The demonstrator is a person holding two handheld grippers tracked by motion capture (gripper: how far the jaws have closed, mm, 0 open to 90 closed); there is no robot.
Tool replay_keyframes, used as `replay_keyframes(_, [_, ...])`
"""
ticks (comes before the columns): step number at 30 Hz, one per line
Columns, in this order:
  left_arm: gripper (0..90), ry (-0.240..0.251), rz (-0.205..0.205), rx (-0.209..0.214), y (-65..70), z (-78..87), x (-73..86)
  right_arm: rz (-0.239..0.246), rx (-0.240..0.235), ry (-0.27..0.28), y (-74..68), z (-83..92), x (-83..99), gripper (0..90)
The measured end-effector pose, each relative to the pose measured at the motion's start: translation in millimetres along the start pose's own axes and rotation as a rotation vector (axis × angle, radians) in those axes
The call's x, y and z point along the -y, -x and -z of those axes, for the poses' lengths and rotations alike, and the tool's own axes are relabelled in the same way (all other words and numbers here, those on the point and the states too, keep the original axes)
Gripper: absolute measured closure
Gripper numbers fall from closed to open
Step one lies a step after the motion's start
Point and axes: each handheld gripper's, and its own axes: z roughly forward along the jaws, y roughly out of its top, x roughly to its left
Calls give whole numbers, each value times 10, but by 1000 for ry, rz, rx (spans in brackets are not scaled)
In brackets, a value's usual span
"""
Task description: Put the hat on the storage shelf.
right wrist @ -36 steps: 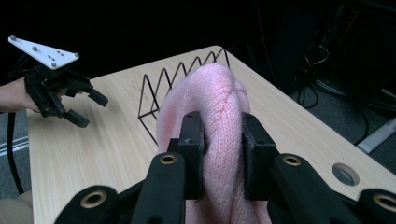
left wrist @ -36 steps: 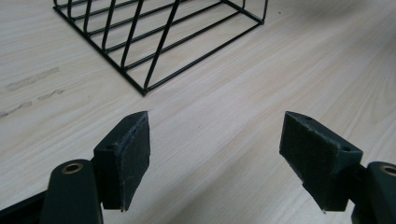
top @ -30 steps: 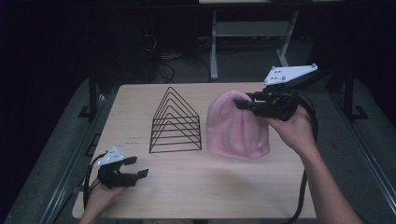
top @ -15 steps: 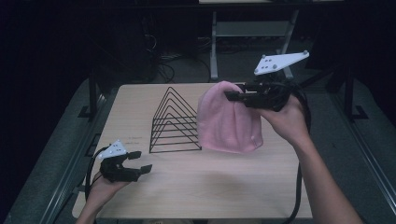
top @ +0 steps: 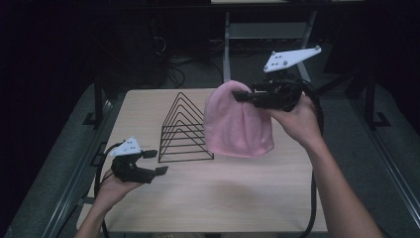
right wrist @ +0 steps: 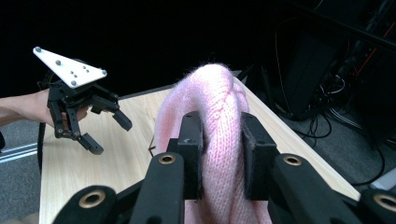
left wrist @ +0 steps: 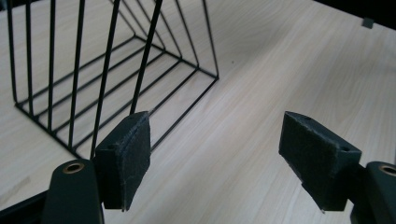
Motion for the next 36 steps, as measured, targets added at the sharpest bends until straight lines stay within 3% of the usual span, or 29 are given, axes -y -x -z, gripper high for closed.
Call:
replay_keyframes(10, [245, 12, -38, 50, 10, 27, -283, 22, -20, 7, -34, -129, -129, 726])
replay_keyframes(14, [243, 16, -36, 100, 6, 10, -381, 29, -32, 5, -49, -191, -164, 726])
replay_keyframes(22, [243, 12, -60, 146, 2, -53, -544, 50, -54, 7, -95, -314, -253, 726])
replay_keyframes(32, [243, 33, -55, 211, -54, -121, -756, 78, -92, 25, -149, -466, -397, 726])
replay_keyframes(36, [265, 28, -35, 232, -104, -151, -792, 92, -108, 30, -184, -532, -455, 726])
